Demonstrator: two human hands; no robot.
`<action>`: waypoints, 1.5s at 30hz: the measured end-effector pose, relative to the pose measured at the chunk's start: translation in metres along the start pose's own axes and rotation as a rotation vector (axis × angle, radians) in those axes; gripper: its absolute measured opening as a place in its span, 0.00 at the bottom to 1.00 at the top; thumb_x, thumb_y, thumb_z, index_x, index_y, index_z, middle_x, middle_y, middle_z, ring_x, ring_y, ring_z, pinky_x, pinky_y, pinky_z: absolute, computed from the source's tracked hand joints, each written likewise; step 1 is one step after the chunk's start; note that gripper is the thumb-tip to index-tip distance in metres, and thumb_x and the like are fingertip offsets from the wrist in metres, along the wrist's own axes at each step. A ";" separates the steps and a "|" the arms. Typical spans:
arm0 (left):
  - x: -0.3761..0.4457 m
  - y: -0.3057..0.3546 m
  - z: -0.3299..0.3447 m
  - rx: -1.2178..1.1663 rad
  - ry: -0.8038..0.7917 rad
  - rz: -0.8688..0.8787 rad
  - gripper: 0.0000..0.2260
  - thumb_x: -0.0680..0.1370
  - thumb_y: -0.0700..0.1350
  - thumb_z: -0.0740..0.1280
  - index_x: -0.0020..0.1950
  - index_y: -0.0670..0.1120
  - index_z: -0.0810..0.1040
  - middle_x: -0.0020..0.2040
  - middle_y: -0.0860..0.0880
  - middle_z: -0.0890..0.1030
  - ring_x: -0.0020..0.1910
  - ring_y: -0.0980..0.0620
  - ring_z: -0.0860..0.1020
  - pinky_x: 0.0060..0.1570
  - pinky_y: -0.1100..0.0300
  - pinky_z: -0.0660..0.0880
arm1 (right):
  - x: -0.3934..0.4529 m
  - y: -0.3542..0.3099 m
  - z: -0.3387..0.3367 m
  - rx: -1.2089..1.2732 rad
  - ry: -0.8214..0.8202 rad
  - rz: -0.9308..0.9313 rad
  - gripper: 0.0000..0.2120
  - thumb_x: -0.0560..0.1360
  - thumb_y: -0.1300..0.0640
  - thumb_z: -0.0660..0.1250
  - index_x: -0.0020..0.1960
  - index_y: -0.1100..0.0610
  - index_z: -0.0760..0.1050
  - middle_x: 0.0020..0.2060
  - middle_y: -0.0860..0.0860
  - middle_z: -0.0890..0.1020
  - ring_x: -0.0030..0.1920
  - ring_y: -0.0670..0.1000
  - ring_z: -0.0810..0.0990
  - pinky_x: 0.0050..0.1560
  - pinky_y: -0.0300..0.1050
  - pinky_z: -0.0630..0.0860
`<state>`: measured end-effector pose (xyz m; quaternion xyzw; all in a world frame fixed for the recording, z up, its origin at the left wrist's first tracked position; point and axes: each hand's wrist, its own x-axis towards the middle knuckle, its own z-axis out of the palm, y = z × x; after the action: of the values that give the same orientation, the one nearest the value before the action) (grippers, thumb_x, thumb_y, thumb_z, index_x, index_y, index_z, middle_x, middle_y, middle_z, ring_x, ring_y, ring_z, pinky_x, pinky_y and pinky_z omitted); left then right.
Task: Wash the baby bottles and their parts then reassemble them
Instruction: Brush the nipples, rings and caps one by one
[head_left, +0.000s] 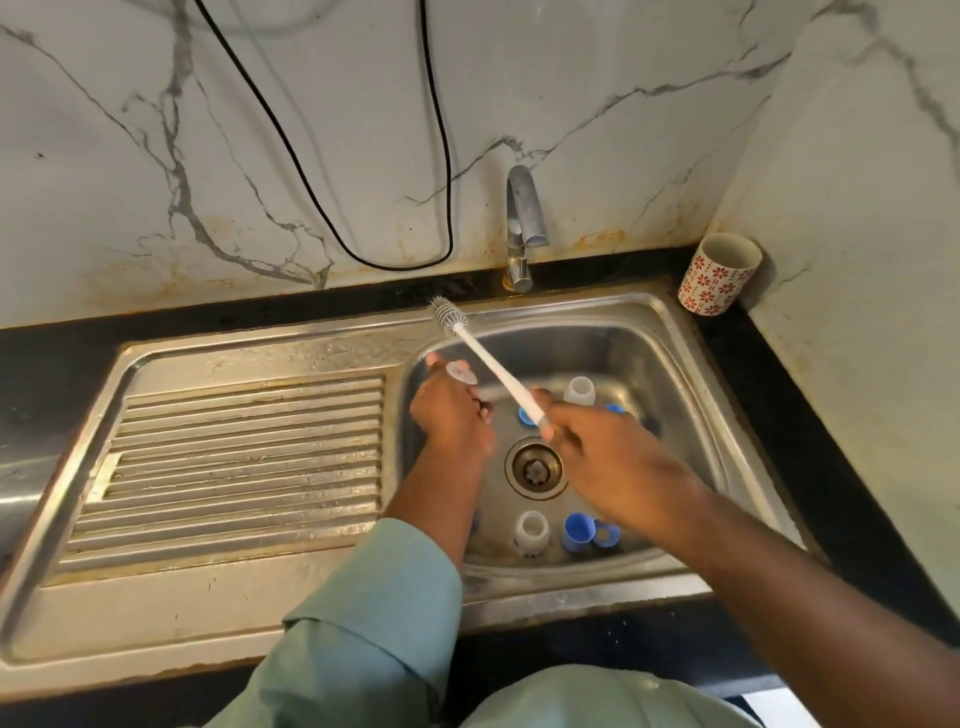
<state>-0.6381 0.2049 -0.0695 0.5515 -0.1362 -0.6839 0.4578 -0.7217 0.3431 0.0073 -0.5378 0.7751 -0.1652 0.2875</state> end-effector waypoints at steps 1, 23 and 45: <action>0.003 0.004 0.000 -0.012 -0.025 -0.009 0.17 0.84 0.57 0.58 0.51 0.47 0.79 0.29 0.51 0.72 0.26 0.56 0.70 0.28 0.63 0.67 | -0.007 0.009 -0.007 0.033 -0.003 -0.018 0.18 0.84 0.52 0.52 0.73 0.42 0.64 0.35 0.51 0.77 0.31 0.46 0.72 0.33 0.43 0.72; -0.022 0.050 -0.016 -0.103 0.012 0.232 0.14 0.84 0.54 0.58 0.46 0.47 0.76 0.31 0.50 0.73 0.25 0.57 0.71 0.21 0.66 0.70 | -0.047 -0.011 -0.016 0.167 -0.215 -0.135 0.19 0.84 0.50 0.52 0.71 0.33 0.62 0.32 0.46 0.69 0.26 0.43 0.67 0.28 0.36 0.67; -0.012 0.059 -0.035 0.072 -0.123 0.246 0.16 0.83 0.54 0.61 0.41 0.46 0.75 0.28 0.52 0.71 0.25 0.58 0.69 0.28 0.63 0.69 | -0.032 -0.051 0.014 0.200 -0.080 0.007 0.16 0.84 0.52 0.53 0.68 0.40 0.69 0.34 0.52 0.76 0.27 0.45 0.70 0.29 0.40 0.71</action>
<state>-0.5797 0.1936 -0.0335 0.5037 -0.2551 -0.6500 0.5087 -0.6668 0.3548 0.0337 -0.5098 0.7446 -0.2189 0.3712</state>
